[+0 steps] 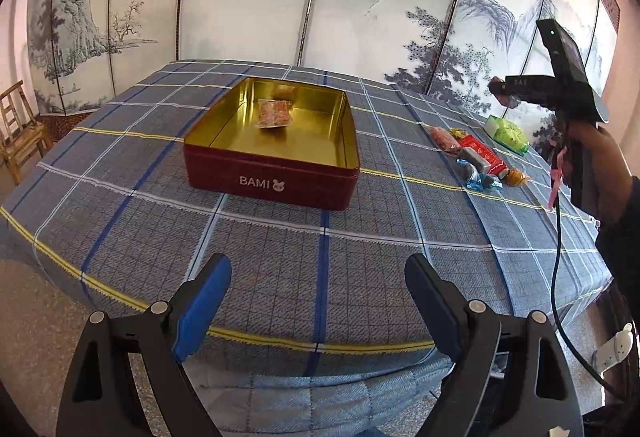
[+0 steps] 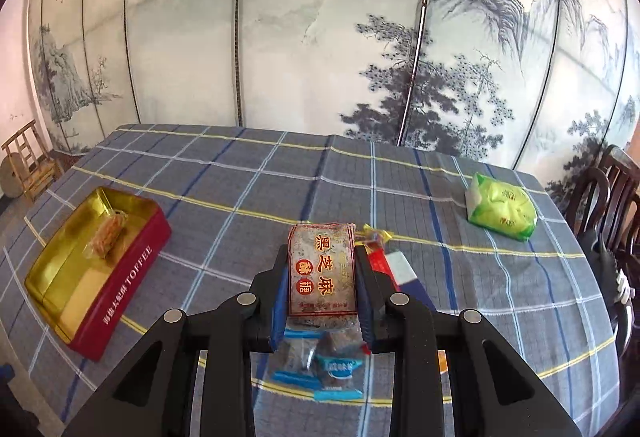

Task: Organize snacks
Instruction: 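Carry the dark square cake with the right tool into the tin and release it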

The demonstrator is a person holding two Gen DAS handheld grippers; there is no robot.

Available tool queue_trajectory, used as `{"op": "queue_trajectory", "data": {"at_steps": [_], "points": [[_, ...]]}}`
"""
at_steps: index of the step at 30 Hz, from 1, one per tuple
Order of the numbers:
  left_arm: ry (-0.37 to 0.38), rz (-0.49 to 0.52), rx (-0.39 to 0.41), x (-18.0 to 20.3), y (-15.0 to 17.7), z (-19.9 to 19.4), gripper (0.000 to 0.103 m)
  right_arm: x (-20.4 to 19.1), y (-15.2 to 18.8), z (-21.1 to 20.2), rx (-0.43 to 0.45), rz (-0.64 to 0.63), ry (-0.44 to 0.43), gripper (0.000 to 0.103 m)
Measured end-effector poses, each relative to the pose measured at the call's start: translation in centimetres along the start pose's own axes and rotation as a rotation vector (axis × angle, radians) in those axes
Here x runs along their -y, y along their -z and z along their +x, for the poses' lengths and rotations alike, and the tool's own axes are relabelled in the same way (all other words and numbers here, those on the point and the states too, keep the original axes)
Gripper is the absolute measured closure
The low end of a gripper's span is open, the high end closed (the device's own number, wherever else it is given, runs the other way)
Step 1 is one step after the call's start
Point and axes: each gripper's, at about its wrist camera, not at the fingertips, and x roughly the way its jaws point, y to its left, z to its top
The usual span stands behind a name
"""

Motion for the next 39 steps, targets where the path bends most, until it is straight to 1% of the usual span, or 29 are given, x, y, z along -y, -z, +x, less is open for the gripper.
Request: {"op": "queue_trajectory", "data": {"at_steps": [8, 16, 27, 33, 39], "points": [[-0.037, -0.057, 0.020, -2.7, 1.3, -1.6, 0.017, -6.2, -3.3, 0.2, 0.029, -0.058, -0.011, 0.073], [-0.061, -0.091, 0.024, -4.7, 2.6, -2.5, 0.017, -12.4, -5.0, 0.2, 0.042, -0.119, -0.043, 0.073], [-0.081, -0.159, 0.031, -7.7, 3.8, -3.4, 0.017, -20.1, -5.0, 0.2, 0.037, -0.197, -0.094, 0.073], [-0.091, -0.187, 0.034, -8.8, 4.4, -3.8, 0.017, -23.5, -4.2, 0.0, 0.030, -0.232, -0.127, 0.073], [-0.100, -0.210, 0.038, -9.7, 4.8, -4.3, 0.017, -25.9, -3.4, 0.2, 0.013, -0.254, -0.152, 0.073]]}}
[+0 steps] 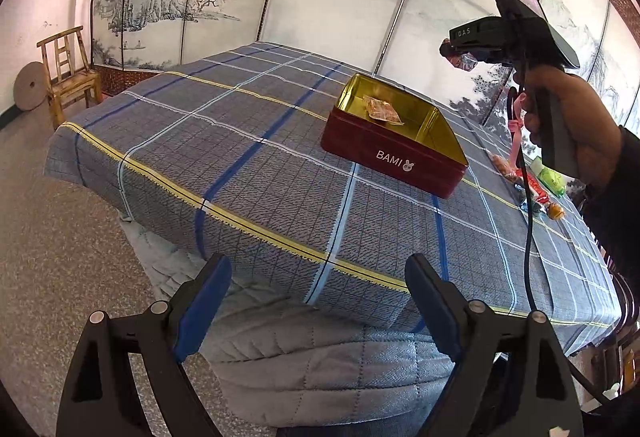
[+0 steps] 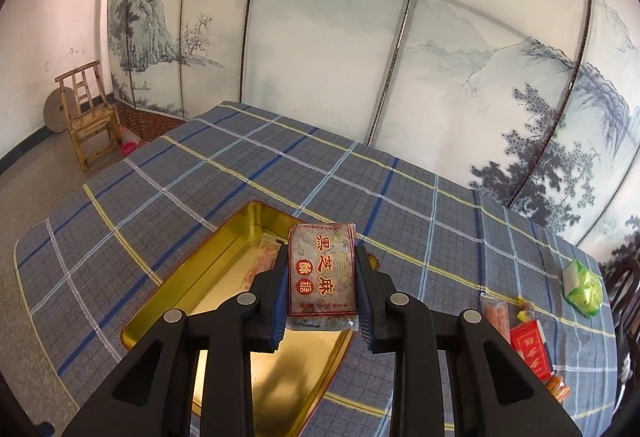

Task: Organize snacks
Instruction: 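Carry the dark square cake with the right tool into the tin and release it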

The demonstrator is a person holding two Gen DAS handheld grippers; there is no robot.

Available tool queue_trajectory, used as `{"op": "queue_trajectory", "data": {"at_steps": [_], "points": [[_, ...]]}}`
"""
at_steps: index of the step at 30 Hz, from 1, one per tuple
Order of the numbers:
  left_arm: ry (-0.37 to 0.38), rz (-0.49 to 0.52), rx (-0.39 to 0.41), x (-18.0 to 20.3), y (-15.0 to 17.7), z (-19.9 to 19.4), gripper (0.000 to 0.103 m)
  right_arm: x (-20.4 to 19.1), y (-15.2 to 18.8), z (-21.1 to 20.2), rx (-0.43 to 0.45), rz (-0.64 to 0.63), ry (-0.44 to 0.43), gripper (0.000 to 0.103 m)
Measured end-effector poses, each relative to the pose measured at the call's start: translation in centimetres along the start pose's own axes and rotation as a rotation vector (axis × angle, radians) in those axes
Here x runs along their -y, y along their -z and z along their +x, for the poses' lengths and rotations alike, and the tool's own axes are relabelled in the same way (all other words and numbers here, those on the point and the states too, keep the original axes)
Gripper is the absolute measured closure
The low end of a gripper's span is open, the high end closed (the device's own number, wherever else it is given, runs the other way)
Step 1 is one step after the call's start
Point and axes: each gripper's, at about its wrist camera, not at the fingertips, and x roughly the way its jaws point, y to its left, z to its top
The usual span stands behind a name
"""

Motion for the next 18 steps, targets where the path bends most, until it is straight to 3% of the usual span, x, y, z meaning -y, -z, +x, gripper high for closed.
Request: {"op": "queue_trajectory", "data": {"at_steps": [18], "points": [[-0.013, -0.023, -0.010, -1.2, 0.6, -0.5, 0.017, -6.9, 3.9, 2.7, -0.100, -0.022, -0.121, 0.073]]}}
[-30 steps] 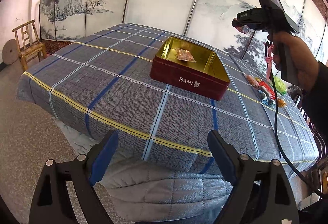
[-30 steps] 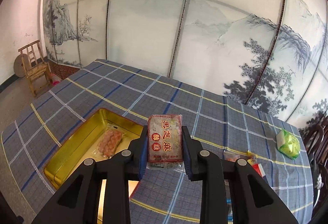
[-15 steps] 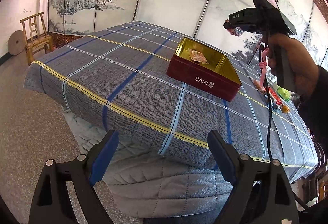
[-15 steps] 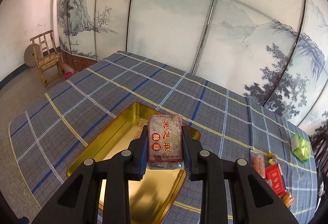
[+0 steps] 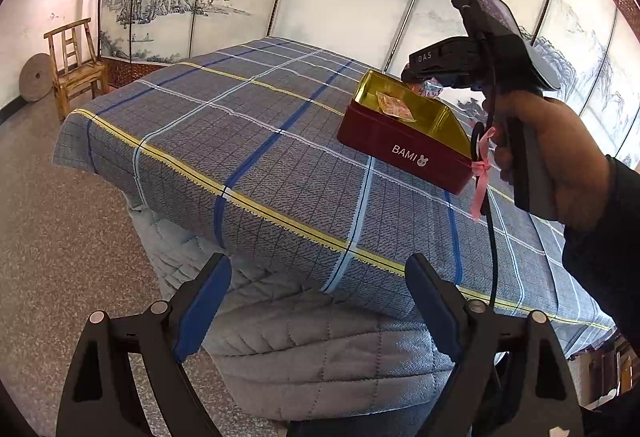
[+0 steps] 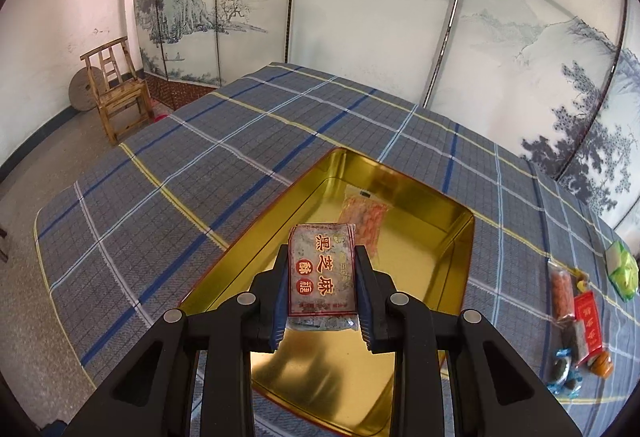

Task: Organize snacks
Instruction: 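Carry the dark square cake with the right tool into the tin and release it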

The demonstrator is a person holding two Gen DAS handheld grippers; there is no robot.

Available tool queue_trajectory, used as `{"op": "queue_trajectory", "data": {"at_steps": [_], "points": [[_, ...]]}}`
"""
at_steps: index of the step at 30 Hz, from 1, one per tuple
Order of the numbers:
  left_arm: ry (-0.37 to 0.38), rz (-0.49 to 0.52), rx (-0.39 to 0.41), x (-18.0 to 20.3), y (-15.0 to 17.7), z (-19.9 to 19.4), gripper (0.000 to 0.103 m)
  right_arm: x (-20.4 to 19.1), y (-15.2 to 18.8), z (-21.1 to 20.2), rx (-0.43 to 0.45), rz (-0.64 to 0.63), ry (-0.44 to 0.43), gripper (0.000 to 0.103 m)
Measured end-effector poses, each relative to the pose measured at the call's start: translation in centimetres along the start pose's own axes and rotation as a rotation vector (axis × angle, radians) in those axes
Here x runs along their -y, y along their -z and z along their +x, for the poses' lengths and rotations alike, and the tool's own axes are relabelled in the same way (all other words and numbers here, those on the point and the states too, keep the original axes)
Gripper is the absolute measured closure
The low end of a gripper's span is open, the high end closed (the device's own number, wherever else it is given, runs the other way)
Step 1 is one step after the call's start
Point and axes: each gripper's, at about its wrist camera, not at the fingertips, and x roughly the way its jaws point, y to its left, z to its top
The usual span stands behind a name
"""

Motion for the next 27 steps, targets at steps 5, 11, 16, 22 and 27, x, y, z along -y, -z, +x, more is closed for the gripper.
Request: {"op": "queue_trajectory", "data": {"at_steps": [5, 11, 16, 22, 27], "points": [[-0.005, -0.003, -0.009, -0.1, 0.2, 0.2, 0.017, -0.8, 1.0, 1.8, -0.043, 0.031, -0.034, 0.073], [-0.016, -0.003, -0.015, -0.3, 0.2, 0.2, 0.017, -1.3, 1.9, 3.8, -0.087, 0.064, -0.051, 0.073], [-0.018, 0.002, -0.022, -0.1, 0.2, 0.4, 0.017, -1.3, 2.4, 4.9, -0.107, 0.094, -0.066, 0.073], [-0.020, 0.022, -0.031, 0.5, 0.2, 0.6, 0.017, -1.2, 3.0, 5.8, -0.101, 0.111, -0.077, 0.073], [-0.027, 0.038, -0.041, 0.9, 0.3, 0.8, 0.017, -1.1, 3.2, 5.8, -0.083, 0.118, -0.083, 0.073]]}}
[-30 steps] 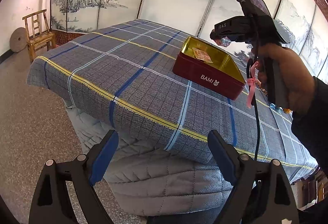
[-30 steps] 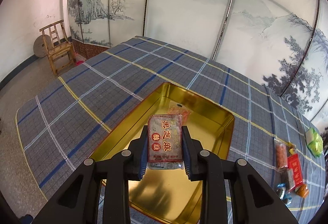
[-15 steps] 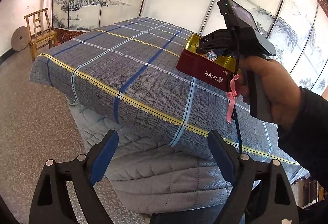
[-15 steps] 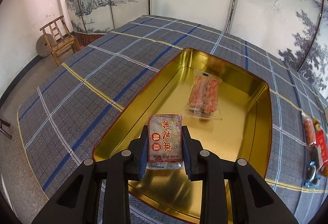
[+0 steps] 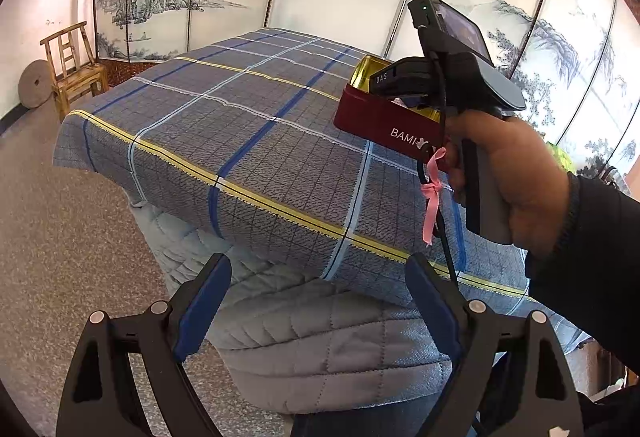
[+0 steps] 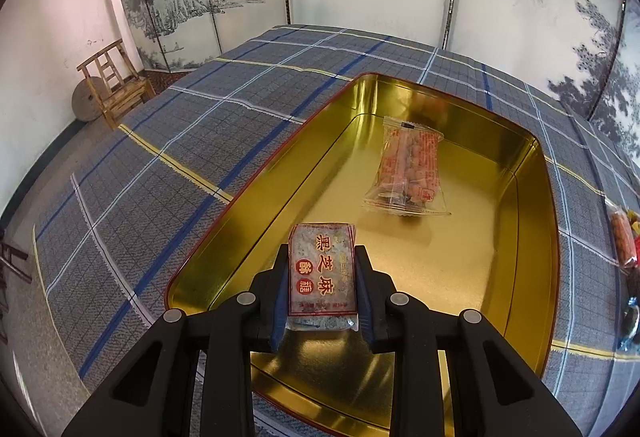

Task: Organize snacks
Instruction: 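Carry the dark square cake with the right tool into the tin and release it, then reach the left tool to the orange-wrapped pastry and grasp it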

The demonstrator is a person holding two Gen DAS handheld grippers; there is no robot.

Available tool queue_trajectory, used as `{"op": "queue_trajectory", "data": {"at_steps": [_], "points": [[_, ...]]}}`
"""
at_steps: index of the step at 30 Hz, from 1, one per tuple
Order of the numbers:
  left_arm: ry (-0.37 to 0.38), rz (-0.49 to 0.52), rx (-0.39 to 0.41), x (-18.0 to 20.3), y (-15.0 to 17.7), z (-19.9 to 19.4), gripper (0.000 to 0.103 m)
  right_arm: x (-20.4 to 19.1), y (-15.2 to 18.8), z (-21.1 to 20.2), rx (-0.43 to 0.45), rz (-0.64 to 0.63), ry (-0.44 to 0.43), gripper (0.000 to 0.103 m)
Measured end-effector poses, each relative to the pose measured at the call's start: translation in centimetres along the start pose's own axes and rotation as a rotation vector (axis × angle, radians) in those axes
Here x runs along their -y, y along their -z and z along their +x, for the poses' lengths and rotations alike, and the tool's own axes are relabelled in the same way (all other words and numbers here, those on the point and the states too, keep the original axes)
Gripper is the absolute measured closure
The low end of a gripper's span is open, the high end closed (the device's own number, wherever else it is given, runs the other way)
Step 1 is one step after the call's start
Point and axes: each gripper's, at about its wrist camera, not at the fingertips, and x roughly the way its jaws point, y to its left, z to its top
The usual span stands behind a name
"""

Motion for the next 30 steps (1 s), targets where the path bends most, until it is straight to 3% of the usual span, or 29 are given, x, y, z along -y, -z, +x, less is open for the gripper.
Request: {"op": "queue_trajectory", "data": {"at_steps": [11, 16, 19, 21, 24, 28, 30], "points": [[-0.038, 0.021, -0.015, 0.7, -0.1, 0.0, 0.017, 0.6, 0.5, 0.0, 0.012, 0.035, -0.044, 0.071], [-0.064, 0.046, -0.019, 1.6, -0.2, -0.2, 0.017, 0.8, 0.7, -0.2, 0.019, 0.032, -0.091, 0.054], [-0.075, 0.076, -0.022, 2.7, -0.4, -0.1, 0.017, 1.8, 0.2, -2.7, 0.096, 0.055, -0.136, 0.045], [-0.073, 0.107, -0.017, 3.8, -0.9, 0.1, 0.017, 3.1, -0.2, -5.3, 0.174, 0.051, -0.175, 0.032], [-0.045, 0.172, -0.003, 6.4, -1.9, 0.4, 0.017, 7.2, -0.3, -9.3, 0.295, 0.064, -0.162, 0.014], [0.037, 0.273, 0.003, 11.5, -3.6, 1.6, 0.017, 17.5, 1.8, -12.8, 0.380, 0.178, -0.122, 0.011], [0.091, 0.313, -0.002, 14.4, -4.6, 2.6, 0.017, 23.7, 3.8, -13.8, 0.395, 0.240, -0.023, 0.011]]}}
